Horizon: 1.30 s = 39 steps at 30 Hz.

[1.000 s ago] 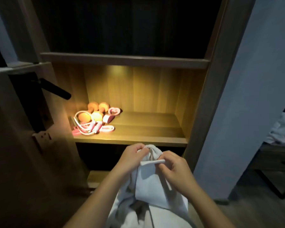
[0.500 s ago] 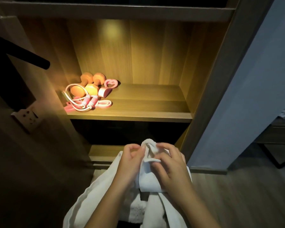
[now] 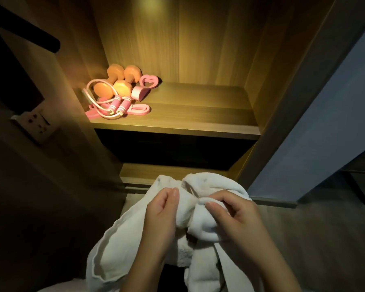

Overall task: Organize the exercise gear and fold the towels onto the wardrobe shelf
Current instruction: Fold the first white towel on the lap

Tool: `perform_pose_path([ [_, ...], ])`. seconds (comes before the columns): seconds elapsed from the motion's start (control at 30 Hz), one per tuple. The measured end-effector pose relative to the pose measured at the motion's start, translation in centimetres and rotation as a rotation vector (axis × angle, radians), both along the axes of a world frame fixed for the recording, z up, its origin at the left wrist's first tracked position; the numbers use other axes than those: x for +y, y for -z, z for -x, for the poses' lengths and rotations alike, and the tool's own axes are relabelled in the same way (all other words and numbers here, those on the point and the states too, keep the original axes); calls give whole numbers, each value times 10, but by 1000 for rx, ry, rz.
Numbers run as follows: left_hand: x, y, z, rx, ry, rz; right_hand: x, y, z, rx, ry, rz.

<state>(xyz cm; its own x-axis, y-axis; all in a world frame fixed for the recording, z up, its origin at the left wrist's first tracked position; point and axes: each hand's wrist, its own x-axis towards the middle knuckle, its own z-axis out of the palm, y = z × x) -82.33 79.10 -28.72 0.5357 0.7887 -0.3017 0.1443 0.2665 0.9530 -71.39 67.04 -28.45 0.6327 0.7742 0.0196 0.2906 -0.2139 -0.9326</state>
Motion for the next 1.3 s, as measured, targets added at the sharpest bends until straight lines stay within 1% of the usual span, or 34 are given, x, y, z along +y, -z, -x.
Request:
perform_pose_path([
  [0.07,3,-3,3,-22,-65,-91,-6,-12,-2,-73,-89,55],
  [0.13,5,-8,6,-40,-95,-191,-7,-24,-2,-97,-132,46],
  [0.2,2,-15,6,-56,-26,-262,-6,-30,1,-80,-119,-23],
  [0.3,-9,-23,2,-87,146,-259,1,-31,7,-66,-82,-86],
  [0.37,-14,-23,1,-109,193,-268,3,-26,9,-50,-43,-107],
  [0.5,-19,-22,0,-133,168,-289,5,-16,12,-37,60,-139],
  [0.63,-23,-21,-3,-117,211,-335,8,-13,19,2,163,-206],
  [0.73,-26,-20,-5,-138,213,-375,9,-9,22,30,235,-247],
  [0.83,-27,-17,-8,-134,200,-500,9,-4,22,67,267,-259],
  [0.9,-25,-12,-8,-102,175,-591,8,-4,21,41,263,-232],
  [1.0,-24,-7,-8,-85,140,-722,8,-7,18,-81,242,-206],
  [1.03,-23,-6,-8,-84,130,-729,8,-7,17,-118,234,-190],
  [1.1,-22,-2,-7,-78,131,-670,6,-7,14,-144,221,-148],
  [1.2,-18,7,-6,-15,252,-615,0,-11,4,-129,165,-155],
  [1.23,-16,8,-5,8,300,-640,-2,-14,-1,-127,141,-162],
  [1.3,-12,7,-7,31,359,-763,-5,-24,-15,-188,100,-160],
])
